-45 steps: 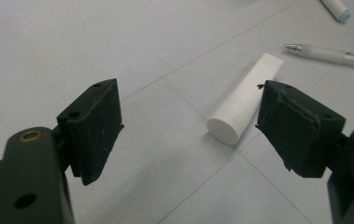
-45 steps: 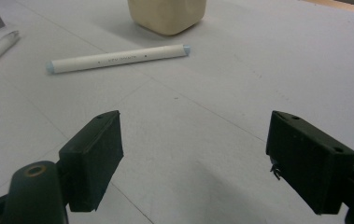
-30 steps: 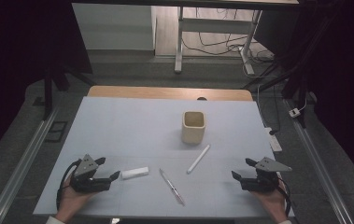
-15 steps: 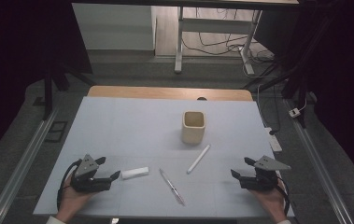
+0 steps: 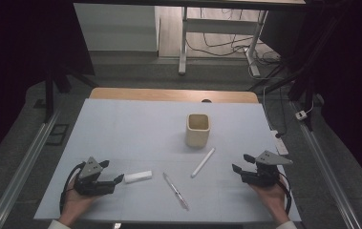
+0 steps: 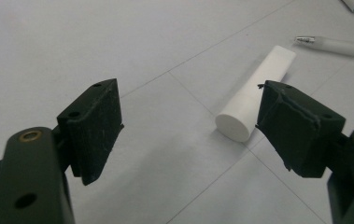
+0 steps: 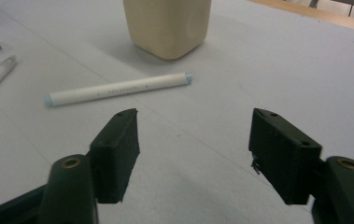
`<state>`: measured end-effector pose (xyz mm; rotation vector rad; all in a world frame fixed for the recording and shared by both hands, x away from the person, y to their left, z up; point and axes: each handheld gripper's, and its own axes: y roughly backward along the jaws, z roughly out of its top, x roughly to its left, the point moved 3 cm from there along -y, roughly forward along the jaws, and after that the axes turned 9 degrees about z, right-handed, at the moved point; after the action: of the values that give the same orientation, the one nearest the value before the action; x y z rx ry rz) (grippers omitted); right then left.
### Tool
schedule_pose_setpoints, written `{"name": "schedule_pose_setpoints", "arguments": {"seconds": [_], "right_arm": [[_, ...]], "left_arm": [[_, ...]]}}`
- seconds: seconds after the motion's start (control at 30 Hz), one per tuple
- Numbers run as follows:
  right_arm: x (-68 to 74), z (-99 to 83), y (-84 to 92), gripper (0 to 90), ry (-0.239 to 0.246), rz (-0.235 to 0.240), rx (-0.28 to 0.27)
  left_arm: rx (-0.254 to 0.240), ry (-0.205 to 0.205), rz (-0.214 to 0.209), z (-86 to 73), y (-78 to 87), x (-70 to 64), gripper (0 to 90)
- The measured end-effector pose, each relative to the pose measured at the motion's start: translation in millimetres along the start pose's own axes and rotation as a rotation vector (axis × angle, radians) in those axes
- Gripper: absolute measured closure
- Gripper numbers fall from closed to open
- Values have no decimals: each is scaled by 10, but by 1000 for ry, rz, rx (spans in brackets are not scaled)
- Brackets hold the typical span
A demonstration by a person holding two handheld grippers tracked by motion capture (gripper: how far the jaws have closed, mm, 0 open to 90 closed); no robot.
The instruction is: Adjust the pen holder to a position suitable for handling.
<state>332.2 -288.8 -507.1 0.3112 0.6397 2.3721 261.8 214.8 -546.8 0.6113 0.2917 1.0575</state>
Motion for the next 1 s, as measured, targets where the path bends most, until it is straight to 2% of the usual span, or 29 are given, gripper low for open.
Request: {"name": "schedule_pose_setpoints", "arguments": {"seconds": [0.07,0.1,0.2,0.37,0.47,0.5,0.63,0.67,0.7,1.0], "right_arm": [[-3,11,-12,404,3,-3,-1],[-1,32,-29,466,6,-9,12],[0,67,-53,505,7,-7,13],[-16,180,-152,635,18,-2,10],[10,235,-220,739,59,-16,2],[10,235,-220,739,59,-16,2],[20,268,-274,830,63,-8,8],[13,278,-292,847,66,-11,11],[4,302,-329,882,67,-10,14],[-34,396,-481,893,71,-18,28]], "left_arm": [[5,-3,-1,0,-11,0,219],[5,-2,-1,0,-13,-1,219],[4,2,3,-1,-13,3,219],[5,3,3,-10,-14,17,219],[1,7,9,-15,-13,21,220],[-4,7,17,-14,-12,25,220],[-9,19,20,-10,-13,43,221],[-6,21,19,-11,-15,42,221],[-9,37,-3,-7,-15,40,221],[-2,24,0,5,-42,17,219]]}}
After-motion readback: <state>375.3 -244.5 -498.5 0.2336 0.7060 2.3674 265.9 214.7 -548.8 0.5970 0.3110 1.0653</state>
